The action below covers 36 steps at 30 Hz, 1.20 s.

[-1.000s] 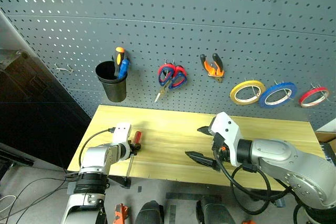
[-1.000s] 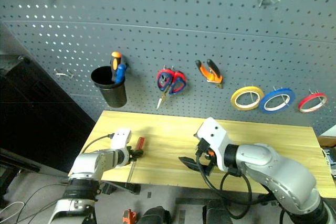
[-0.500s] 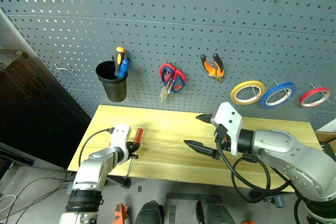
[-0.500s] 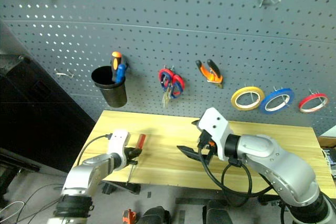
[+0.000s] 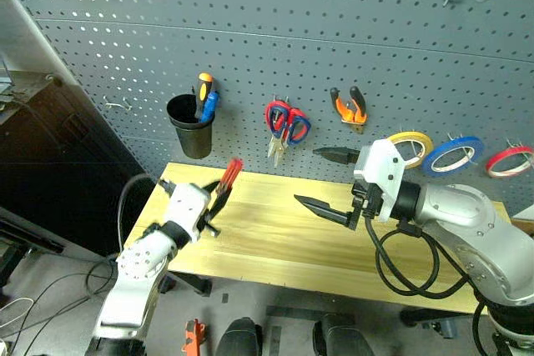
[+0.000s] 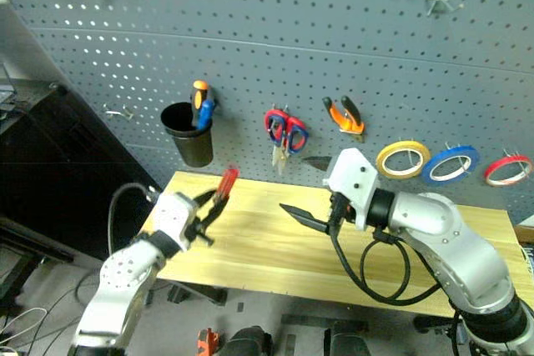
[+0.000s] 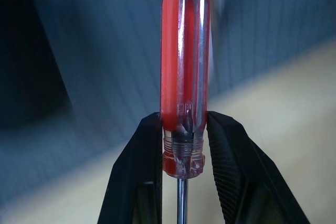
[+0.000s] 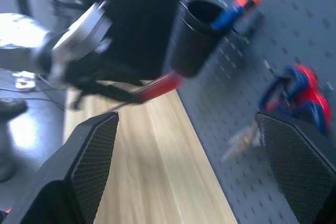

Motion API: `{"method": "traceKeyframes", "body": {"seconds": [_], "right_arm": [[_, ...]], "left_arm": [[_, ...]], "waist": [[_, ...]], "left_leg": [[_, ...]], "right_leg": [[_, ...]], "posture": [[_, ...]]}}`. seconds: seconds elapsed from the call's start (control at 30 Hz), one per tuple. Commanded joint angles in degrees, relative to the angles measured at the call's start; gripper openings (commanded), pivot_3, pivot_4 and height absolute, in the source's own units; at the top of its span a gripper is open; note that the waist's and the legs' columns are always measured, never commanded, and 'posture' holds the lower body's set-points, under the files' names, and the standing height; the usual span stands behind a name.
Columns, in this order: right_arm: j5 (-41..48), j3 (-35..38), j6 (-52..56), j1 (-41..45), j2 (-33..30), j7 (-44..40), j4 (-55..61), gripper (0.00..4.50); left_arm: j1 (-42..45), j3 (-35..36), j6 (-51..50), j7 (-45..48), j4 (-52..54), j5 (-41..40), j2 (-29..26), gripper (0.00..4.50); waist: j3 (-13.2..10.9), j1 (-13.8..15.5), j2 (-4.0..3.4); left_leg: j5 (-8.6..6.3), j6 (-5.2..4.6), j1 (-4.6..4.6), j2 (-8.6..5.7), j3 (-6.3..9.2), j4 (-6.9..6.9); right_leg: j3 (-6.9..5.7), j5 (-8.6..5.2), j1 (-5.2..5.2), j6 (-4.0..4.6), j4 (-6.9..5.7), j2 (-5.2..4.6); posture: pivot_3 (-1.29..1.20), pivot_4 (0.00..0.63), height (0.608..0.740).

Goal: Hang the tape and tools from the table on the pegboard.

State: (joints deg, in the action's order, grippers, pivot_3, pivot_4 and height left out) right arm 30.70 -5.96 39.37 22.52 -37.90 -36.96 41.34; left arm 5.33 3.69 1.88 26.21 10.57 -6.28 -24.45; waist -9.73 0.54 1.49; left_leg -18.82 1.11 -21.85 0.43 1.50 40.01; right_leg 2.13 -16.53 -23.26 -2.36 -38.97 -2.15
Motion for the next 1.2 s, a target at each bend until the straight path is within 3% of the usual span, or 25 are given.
{"method": "traceKeyframes", "body": {"seconds": [0.03, 0.3, 0.5, 0.73, 1.03, 1.2], "right_arm": [[2.6, 3.5, 0.5, 1.8, -1.0, -1.5, 0.4, 4.50], [1.3, 4.3, -0.9, 3.0, -1.4, -1.9, -1.8, 4.50], [0.7, 4.5, -1.9, 3.5, -1.2, -2.0, -2.9, 4.50], [1.1, 6.0, -2.3, 3.6, -2.1, -3.1, -3.6, 4.50], [2.9, 7.4, -0.7, 4.0, -2.2, -2.2, -2.1, 4.50], [3.1, 9.9, 0.3, 1.0, -1.6, 1.1, -0.5, 4.50]], "left_arm": [[7.1, 3.4, 3.3, -3.4, 0.8, -0.3, 0.5, 0.93], [25.1, 6.2, 0.4, -9.5, -1.3, -1.8, 2.6, 0.93], [28.1, 8.0, -1.6, -12.4, -5.4, -2.3, 3.9, 0.93], [26.0, 9.0, -1.9, -14.9, -9.0, -0.9, 4.3, 0.93], [22.8, 9.6, -3.1, -16.5, -6.0, -1.8, 5.3, 3.73], [16.7, 3.7, -10.1, -8.2, 5.0, -7.0, 4.7, 3.73]], "waist": [[0.1, 0.1, 0.08], [0.5, 0.5, 0.20], [1.3, 0.3, 0.20], [1.7, 0.4, 0.48], [2.3, 0.3, 0.49], [3.1, 0.3, 0.50]], "left_leg": [[0.00, 0.00, -0.01, -0.01, -0.01, 0.01], [0.02, 0.02, -0.03, -0.02, -0.14, 0.03], [0.11, 0.18, 0.01, -0.01, -0.20, 0.02], [0.14, 0.19, 0.00, -0.01, -0.19, 0.08], [0.16, 0.23, 0.02, 0.00, -0.17, 0.09], [0.15, 0.23, 0.00, -0.03, -0.20, 0.08]], "right_leg": [[0.01, 0.00, 0.00, 0.00, 0.00, 0.02], [-0.04, 0.00, -0.05, -0.01, 0.02, 0.12], [0.01, 0.00, -0.08, -0.01, 0.01, 0.17], [0.01, 0.00, -0.07, -0.01, -0.03, 0.21], [0.02, 0.01, -0.07, -0.01, -0.08, 0.19], [0.05, 0.00, -0.06, -0.01, -0.04, 0.17]], "posture": [[0.04, 0.116, 0.740], [0.04, 0.100, 0.740], [0.02, 0.085, 0.740], [0.01, 0.080, 0.740], [0.01, 0.073, 0.740], [0.03, 0.068, 0.740]]}}
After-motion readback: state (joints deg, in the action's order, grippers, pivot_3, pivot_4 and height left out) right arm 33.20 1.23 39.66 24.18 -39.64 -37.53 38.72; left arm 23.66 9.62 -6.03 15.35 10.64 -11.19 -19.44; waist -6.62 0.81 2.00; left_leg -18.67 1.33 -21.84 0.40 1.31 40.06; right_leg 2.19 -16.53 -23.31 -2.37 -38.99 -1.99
